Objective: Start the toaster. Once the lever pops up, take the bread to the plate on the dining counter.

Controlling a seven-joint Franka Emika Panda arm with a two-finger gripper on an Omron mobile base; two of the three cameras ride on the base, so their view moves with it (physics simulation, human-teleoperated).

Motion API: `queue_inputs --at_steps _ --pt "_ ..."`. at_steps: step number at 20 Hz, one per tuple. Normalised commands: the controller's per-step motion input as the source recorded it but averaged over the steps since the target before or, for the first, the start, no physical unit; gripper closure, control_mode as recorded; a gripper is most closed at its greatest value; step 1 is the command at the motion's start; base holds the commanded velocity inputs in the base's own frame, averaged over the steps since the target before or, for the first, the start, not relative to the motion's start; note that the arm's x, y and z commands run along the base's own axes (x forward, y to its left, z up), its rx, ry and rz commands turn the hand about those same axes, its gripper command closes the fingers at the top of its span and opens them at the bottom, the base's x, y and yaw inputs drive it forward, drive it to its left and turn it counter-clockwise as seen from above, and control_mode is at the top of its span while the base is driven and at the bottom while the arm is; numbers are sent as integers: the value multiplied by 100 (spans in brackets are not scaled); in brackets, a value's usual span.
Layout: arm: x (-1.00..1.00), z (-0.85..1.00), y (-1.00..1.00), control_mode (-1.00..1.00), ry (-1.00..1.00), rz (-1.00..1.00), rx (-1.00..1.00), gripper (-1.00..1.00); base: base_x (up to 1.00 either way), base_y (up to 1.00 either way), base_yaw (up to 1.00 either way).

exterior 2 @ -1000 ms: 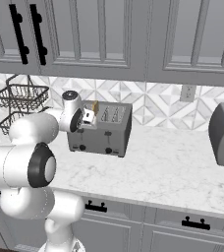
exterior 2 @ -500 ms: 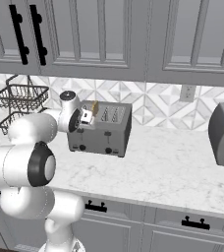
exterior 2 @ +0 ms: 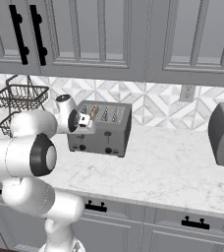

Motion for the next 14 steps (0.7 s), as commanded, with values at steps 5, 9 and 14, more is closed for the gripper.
queue_inputs --at_steps 5,9,14 --pt "-29 -100 1 -100 18 0 -23 100 0 0 0" --pt "-33 -100 2 -100 10 0 -22 100 0 0 0" --pt "-65 -34 0 -100 -9 6 -3 100 0 0 0"
